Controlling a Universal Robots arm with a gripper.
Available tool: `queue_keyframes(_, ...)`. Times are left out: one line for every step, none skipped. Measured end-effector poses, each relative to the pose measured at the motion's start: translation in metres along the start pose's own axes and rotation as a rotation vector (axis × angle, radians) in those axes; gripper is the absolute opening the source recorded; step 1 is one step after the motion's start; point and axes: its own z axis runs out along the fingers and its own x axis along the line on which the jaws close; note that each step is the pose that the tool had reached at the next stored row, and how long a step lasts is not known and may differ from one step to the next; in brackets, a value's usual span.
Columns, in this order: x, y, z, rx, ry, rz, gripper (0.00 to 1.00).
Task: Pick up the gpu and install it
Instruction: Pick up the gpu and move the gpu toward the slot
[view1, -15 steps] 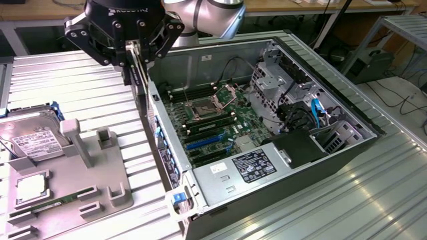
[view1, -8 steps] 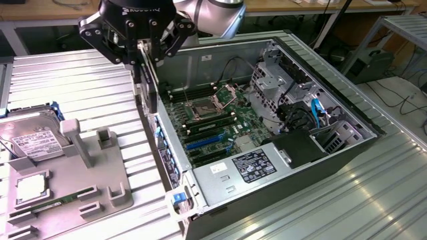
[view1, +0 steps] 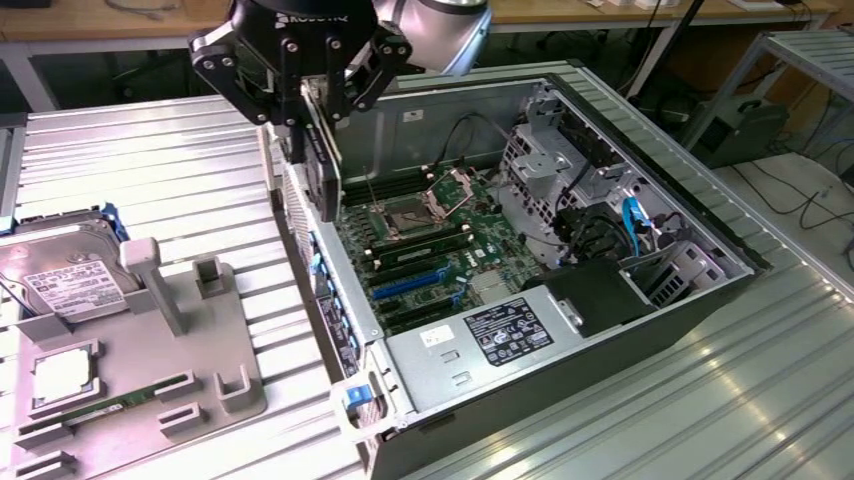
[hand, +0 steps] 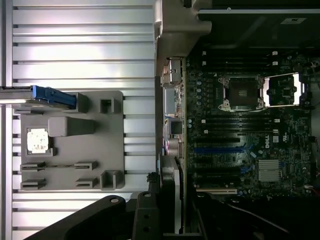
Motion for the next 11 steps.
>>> queue_keyframes(-0.002,0.0,0.0,0.0,0.0,0.0,0.28)
queue_keyframes(-0.005,0.0001,0.0,0.0,0.0,0.0,0.28)
queue_keyframes(-0.01,0.0001,0.0,0.0,0.0002,0.0,0.28)
queue_keyframes(-0.013,0.0001,0.0,0.0,0.0004,0.0,0.28)
queue_keyframes(-0.015,0.0001,0.0,0.0,0.0004,0.0,0.28)
queue_keyframes(-0.017,0.0001,0.0,0.0,0.0004,0.0,0.28)
queue_keyframes(-0.019,0.0001,0.0001,0.0,0.0004,0.0,0.28)
queue_keyframes(-0.022,0.0002,0.0001,0.0,0.0004,0.0,0.28)
queue_keyframes(-0.025,0.0002,0.0001,0.0001,0.0004,0.0,0.28)
queue_keyframes(-0.028,0.0002,0.0001,0.0,0.0004,0.0,0.28)
queue_keyframes(-0.029,0.0002,0.0001,0.0,0.0003,0.0,0.28)
